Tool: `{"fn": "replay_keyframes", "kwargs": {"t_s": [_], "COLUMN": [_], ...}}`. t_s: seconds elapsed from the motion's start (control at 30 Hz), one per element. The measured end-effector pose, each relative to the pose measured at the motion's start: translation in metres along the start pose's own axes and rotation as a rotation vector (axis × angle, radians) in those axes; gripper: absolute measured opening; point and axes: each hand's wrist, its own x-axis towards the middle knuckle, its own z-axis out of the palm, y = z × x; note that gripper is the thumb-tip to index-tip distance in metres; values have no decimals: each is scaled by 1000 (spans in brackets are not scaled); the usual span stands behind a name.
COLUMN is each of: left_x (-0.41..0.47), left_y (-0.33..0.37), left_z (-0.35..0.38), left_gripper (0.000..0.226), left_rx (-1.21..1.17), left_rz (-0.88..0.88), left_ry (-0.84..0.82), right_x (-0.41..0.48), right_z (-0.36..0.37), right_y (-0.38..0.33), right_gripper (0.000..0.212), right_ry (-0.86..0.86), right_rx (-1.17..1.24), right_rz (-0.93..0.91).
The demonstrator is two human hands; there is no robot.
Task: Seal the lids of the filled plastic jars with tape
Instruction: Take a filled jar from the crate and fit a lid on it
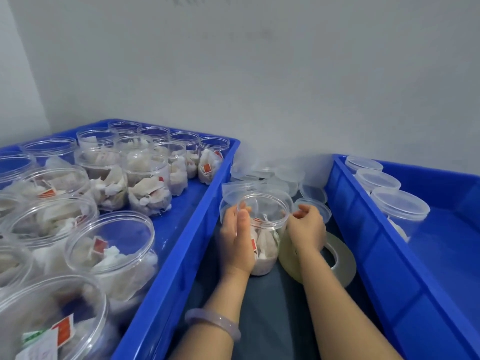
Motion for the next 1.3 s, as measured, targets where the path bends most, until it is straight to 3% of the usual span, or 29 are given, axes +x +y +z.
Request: {"fn": "replay_keyframes", "kwargs": {"t_s": [0.13, 0.2, 0.27, 0.3, 0.37, 0.47, 0.57, 0.7, 0.73, 0.8, 0.87, 0.93, 1.03, 1.17, 1.3], "left_x": [-1, -2, -2, -2, -2, -3, -3, -1, -1, -1, 0, 0, 0, 0, 0], "left_y": [2, 3, 2, 2, 2, 4, 4, 0, -1, 1, 3, 5, 4, 4, 4], "left_z": [1, 1, 1, 1, 2, 2, 2, 0, 0, 0, 1, 1, -2, -1, 0], "left_gripper": [70, 78, 80, 79, 78, 77, 61, 70, 66, 63, 64, 58, 55, 48, 48], "left_rx": [0, 11, 16, 13, 10, 2, -9, -53, -59, -69, -92, -84, -84, -52, -17], "left_rz": [-13, 8, 11, 3, 7, 46, 65, -42, -49, -92, -137, -146, -116, -132, -132], "left_ry": [-19, -26, -28, -32, -29, -35, -53, -20, -16, -27, -41, -7, 19, 42, 57], "right_x": [-3, -3, -2, -1, -6, -29, -48, -62, -63, -61, -62, -64, -56, -56, -59], "right_z": [-5, -19, -38, -47, -56, -47, -37, -32, -35, -42, -45, -42, -46, -44, -42], "right_y": [3, -9, -28, -37, -53, -61, -68, -74, -73, -68, -66, -64, -68, -68, -67], "right_gripper": [25, 15, 18, 26, 29, 16, 24, 26, 36, 80, 91, 75, 59, 80, 79], "right_ry": [24, 7, -166, -250, -354, -252, -195, -361, -397, -465, -458, -407, -504, -512, -523], "right_rx": [462, 824, 1153, 1184, 891, 234, 196, 39, -70, -270, -287, -153, 162, -153, -173], "right_rz": [64, 195, 239, 211, 70, -210, -390, -540, -604, -682, -708, -702, -516, -599, -625]}}
